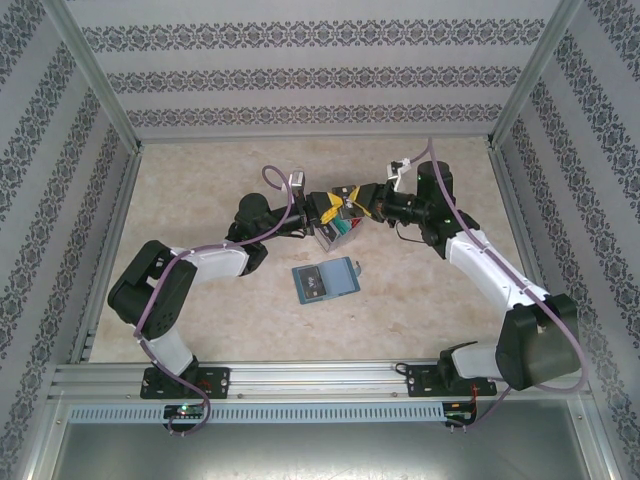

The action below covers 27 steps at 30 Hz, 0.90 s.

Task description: Put the credit cards into the card holder

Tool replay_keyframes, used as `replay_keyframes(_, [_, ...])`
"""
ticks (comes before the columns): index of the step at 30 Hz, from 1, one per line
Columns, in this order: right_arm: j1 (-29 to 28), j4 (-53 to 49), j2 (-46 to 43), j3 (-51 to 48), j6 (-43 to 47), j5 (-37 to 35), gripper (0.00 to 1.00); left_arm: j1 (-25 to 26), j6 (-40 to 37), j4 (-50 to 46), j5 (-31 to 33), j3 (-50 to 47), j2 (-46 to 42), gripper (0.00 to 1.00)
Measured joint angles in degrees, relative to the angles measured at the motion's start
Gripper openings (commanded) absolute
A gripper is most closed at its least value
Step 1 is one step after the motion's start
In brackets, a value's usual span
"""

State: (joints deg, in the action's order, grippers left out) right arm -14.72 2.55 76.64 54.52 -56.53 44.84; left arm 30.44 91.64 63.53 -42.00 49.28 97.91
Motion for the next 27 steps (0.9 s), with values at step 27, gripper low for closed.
replay_keyframes(27, [0.57,1.46,-1.73,-1.22,-0.04,0.42,0.01,-0.07,0.98,1.57,-0.9,0.02,1.29,0.17])
